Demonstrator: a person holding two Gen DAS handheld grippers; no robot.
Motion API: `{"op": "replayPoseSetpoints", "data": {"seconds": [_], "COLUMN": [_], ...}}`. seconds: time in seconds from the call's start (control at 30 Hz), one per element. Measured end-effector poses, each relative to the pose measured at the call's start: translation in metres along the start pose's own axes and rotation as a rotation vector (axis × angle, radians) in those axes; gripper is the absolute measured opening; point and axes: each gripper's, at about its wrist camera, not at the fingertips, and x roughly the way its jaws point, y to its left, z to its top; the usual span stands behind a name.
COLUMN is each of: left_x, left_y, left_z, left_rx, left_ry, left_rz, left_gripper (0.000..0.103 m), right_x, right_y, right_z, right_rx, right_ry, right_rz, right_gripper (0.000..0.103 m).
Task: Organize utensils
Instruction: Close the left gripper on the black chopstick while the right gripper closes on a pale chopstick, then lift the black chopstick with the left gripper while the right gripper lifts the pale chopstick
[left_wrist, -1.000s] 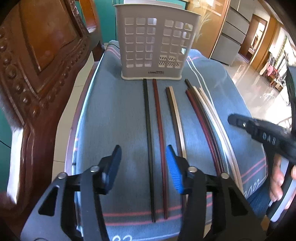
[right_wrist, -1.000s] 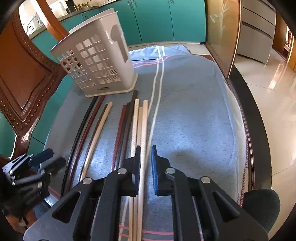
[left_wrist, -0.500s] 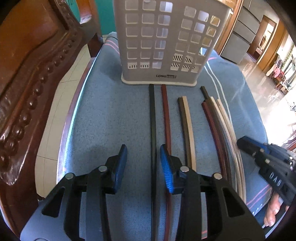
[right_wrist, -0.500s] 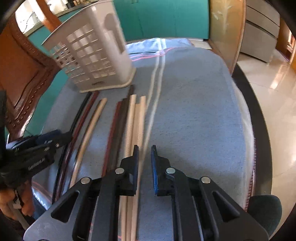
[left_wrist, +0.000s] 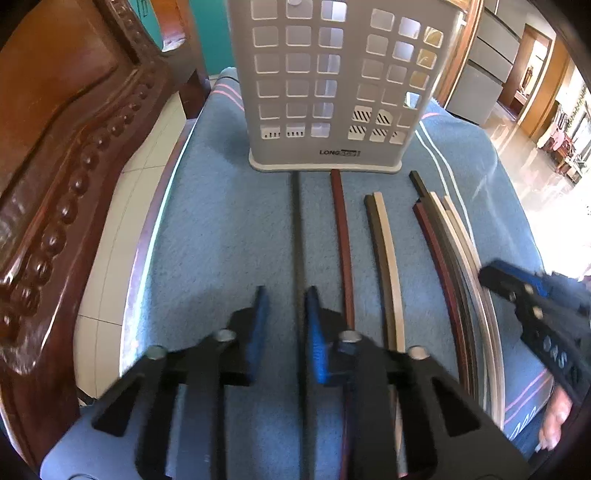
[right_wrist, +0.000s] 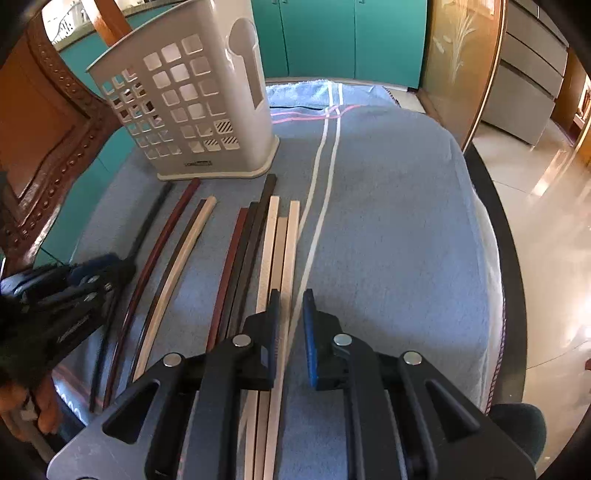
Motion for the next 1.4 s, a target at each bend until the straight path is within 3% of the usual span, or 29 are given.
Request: {"op": "replayPoseSetpoints", "data": {"seconds": [0.33,0.4,0.6,0.87,0.97,1.1,1.4], "left_x": [-0.011,-0.012,-0.014,-0.009,-0.007,-0.008,-0.024], "left_y": [0.005,0.005,0.004,0.000,-0.001,-0.003,0.000], "left_z": [-0.026,-0.031,-0.034,-0.028,-0.023,-0.023,-0.049], "left_rx": [-0.006,-0.009,-0.009,-0.002,-0.005,-0.002,-0.040], "left_ry": [0.009,0.010,0.012,0.005,0.010,0.007,0.032], "left_rz": [-0.033,-0.039,-0.052,-0.028,-0.021,-0.016,-0.048], "left_gripper": [0.013,0.013,0.012,0.013,0.014,0.009,0.006], "right_x": [0.009,0.009,-0.004,-0.001,0.001,0.000,-0.001], "right_y": [0.007,0.006,-0.007,-0.021,-0.020,-0.021,-0.018], "right_z": [0.010,0.011,0.011,0.007,0.002,0.002,0.000], "right_rx": [-0.026,-0.015,0.048,0.068,0.073,0.084,0.079], "right_ry": [0.024,0.026,-0.005,0.021,0.022,0.026,0.021], "right_rz": [-0.082,-0.072,-0.013,-0.024,-0.021,0.011,0.017], "right_gripper": [0.013,0.007,0.006,0.006,0.008,0.020,0.025]}}
